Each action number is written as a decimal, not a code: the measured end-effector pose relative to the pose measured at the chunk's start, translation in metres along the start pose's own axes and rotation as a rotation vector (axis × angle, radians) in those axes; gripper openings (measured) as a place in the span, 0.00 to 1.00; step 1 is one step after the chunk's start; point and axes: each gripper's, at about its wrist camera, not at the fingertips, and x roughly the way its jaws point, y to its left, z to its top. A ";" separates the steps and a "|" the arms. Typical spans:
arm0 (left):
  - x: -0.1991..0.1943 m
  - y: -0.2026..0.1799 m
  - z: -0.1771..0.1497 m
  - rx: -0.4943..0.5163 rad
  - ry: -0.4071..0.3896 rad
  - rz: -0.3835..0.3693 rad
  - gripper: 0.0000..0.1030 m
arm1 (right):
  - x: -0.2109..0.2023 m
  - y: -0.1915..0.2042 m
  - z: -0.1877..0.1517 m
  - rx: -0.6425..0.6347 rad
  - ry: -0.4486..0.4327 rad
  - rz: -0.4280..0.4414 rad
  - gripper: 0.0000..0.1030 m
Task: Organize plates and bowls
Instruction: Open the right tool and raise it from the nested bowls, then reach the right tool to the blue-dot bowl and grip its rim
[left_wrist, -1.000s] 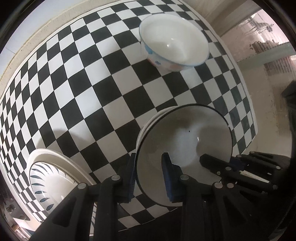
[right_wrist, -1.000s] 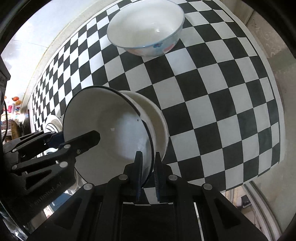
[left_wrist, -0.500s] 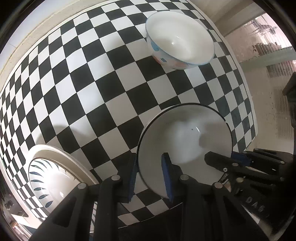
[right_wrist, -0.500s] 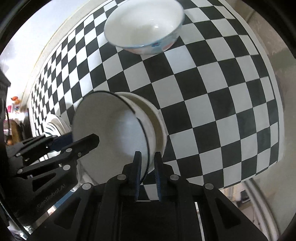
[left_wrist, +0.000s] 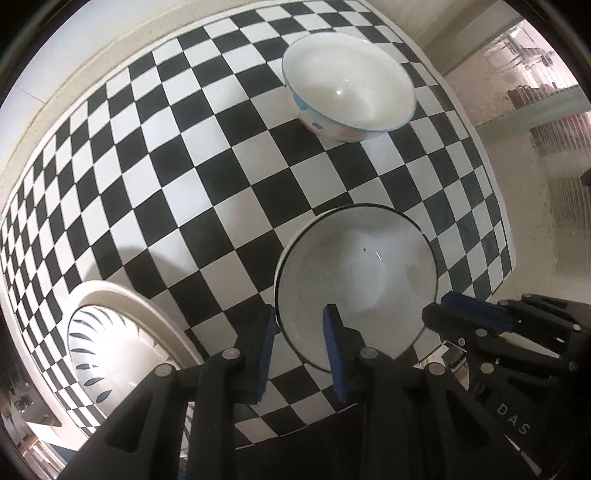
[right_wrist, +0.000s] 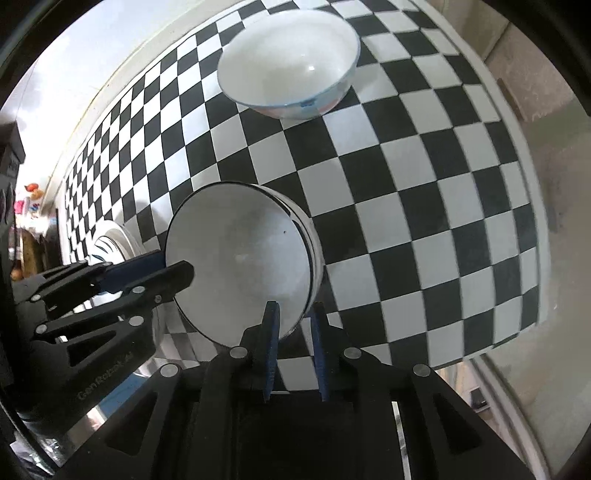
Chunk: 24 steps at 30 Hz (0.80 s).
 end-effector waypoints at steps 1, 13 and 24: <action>-0.003 -0.001 -0.002 0.004 -0.007 0.003 0.24 | -0.005 0.002 -0.004 -0.015 -0.019 -0.029 0.19; -0.054 -0.006 -0.017 -0.030 -0.152 0.059 0.26 | -0.056 -0.012 -0.029 -0.052 -0.106 -0.034 0.50; -0.056 0.000 0.028 -0.077 -0.162 0.069 0.26 | -0.074 -0.053 0.026 0.055 -0.168 0.010 0.51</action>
